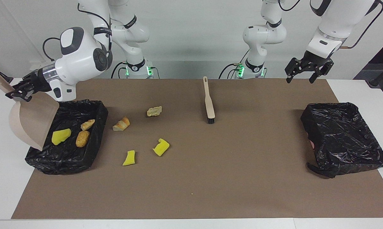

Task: Sweep and dump trash in bin
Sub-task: 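Tip the dustpan over the bin with the right gripper to dump trash, then carry the empty dustpan back toward the table center with the right gripper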

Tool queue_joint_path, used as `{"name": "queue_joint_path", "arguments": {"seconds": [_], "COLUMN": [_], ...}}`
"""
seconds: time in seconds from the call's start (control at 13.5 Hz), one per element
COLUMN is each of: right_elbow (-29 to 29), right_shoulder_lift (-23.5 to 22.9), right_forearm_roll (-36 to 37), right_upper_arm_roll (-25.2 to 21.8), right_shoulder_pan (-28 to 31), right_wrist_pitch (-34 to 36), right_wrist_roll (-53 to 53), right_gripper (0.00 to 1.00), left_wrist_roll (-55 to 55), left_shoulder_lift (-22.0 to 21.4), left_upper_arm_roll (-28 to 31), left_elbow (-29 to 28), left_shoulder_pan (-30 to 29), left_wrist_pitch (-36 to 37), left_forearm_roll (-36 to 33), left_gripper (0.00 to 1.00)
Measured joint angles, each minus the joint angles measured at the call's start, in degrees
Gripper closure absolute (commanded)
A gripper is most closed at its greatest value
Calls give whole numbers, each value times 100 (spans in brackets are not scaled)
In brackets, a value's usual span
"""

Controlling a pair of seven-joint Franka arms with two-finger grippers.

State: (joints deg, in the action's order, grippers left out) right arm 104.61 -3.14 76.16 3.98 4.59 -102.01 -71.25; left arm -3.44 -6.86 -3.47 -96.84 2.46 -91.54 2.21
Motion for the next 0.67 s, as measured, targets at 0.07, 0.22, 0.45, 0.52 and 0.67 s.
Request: {"name": "queue_joint_path", "arguments": {"seconds": [0.07,0.22,0.45,0.52,0.67], "right_elbow": [4,-71,-327,-425,-600], "right_shoulder_lift": [32,107,170,157,105], "right_forearm_roll": [-23,-281,-1161,-1460,-2094], "right_upper_arm_roll": [2,1,1,1,5], "right_shoulder_pan": [-8,-20,-32,-42,-87], "right_wrist_pitch": [1,1,1,0,0], "right_wrist_roll": [0,1,1,4,158], "right_gripper": [100,100,100,100,100], "left_wrist_roll": [0,0,0,0,0], "left_shoulder_lift": [0,0,0,0,0], "left_upper_arm_roll": [0,0,0,0,0], "left_elbow": [0,0,0,0,0], "left_shoulder_pan": [0,0,0,0,0], "left_wrist_pitch": [0,0,0,0,0], "left_forearm_roll": [0,0,0,0,0], "left_gripper": [0,0,0,0,0]}}
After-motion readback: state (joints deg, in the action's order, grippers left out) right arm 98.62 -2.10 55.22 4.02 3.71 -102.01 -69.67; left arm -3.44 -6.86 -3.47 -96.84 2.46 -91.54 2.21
